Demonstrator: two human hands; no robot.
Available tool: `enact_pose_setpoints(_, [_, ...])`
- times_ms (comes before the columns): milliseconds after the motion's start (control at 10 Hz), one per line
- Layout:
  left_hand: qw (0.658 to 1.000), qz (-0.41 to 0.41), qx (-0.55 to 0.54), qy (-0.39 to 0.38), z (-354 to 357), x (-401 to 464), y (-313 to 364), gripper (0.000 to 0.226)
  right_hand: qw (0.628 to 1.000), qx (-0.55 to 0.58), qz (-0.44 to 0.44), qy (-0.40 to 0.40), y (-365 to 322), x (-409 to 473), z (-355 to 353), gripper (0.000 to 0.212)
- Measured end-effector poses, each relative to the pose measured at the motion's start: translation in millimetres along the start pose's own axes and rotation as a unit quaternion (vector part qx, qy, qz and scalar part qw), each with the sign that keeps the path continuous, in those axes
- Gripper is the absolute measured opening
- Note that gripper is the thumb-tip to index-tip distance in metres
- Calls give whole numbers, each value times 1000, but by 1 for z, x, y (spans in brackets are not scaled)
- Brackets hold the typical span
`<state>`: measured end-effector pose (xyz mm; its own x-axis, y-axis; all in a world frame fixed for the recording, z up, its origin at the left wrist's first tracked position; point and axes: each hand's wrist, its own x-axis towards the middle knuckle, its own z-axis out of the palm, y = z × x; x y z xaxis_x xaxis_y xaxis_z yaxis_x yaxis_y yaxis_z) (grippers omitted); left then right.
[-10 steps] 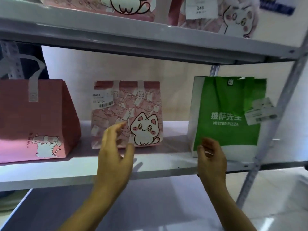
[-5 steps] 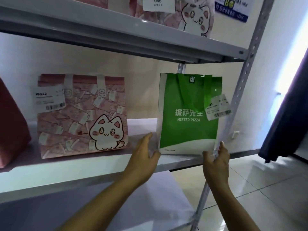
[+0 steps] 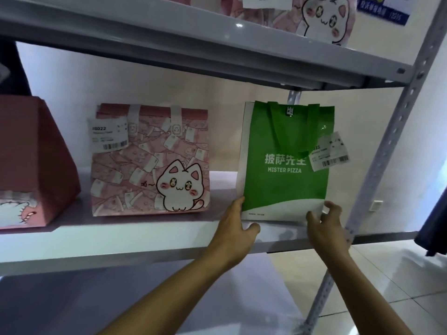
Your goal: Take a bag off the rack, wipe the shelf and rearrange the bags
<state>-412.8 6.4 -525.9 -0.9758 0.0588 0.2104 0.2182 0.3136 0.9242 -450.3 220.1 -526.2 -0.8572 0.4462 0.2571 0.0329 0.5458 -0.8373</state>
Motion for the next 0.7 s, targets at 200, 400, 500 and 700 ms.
enact_pose_setpoints(200, [1000, -16, 10, -14, -3, -3, 0, 74, 1000, 13, -15, -21, -7, 9, 17, 58])
enact_pose_setpoints(400, [999, -12, 31, -7, -1, -3, -4, 73, 999, 24, -13, -34, 6, 21, 24, 70])
enact_pose_setpoints(500, [999, -9, 39, -13, 1, -1, -6, 70, 999, 34, -13, -33, -2, 12, 18, 67])
enact_pose_setpoints(700, [997, 17, 73, 15, 0, -6, -2, 65, 996, 22, -60, 61, -11, -9, 15, 68])
